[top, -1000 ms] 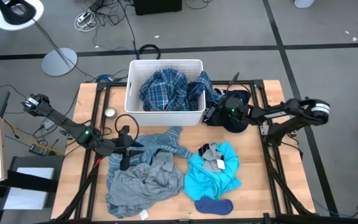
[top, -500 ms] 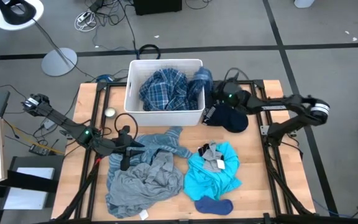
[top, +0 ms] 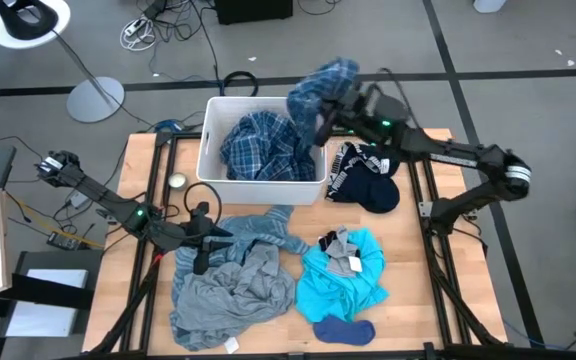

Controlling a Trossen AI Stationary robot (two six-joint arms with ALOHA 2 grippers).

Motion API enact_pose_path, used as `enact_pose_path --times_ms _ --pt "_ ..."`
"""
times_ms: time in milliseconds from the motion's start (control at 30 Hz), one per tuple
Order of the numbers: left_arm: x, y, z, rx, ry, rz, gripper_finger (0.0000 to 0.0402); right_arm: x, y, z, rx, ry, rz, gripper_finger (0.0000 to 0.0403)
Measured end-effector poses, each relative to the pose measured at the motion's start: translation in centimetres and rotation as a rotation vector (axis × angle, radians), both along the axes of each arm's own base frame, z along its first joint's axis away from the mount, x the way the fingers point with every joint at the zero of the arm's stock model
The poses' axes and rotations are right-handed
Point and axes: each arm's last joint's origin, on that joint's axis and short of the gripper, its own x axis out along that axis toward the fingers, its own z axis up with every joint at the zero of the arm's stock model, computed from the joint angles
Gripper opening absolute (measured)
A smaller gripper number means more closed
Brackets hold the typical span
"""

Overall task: Sort clothes
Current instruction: Put the blue checkered shirt into the white laundry bin

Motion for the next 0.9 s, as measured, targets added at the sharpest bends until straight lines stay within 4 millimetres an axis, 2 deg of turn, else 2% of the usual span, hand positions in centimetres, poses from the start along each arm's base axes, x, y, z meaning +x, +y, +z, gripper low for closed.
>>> enact_pose_path --times_ms 200,333,433,633,800,900 --pt "0.0 0.0 0.0 -0.013 -0.001 0.006 0.0121 6.5 -0.5 -0.3 0.029 0.095 0.137 0.0001" --pt "0.0 0.0 0.0 -0.019 -0.004 0.008 0.0121 10.4 -1.5 -2.9 0.161 0.183 0.156 0.0" --pt "0.0 0.0 0.0 -0.021 -0.006 0.009 0.0121 12.2 -2.9 -5.4 0.327 0.243 0.13 0.0001" --pt "0.0 -0.1 0.0 -0.021 -0.005 0.006 0.0121 14.1 -5.1 -11.8 0.588 0.466 0.035 0.0003" --pt "-0.1 0.0 -0.1 -0.013 0.006 0.005 0.0121 14.3 -6.8 -16.3 0.758 0.62 -0.011 0.0003" --pt "-0.1 0.0 -0.2 -0.009 0.02 0.007 0.0121 14.3 -7.2 -18.5 0.795 0.697 -0.016 0.0007"
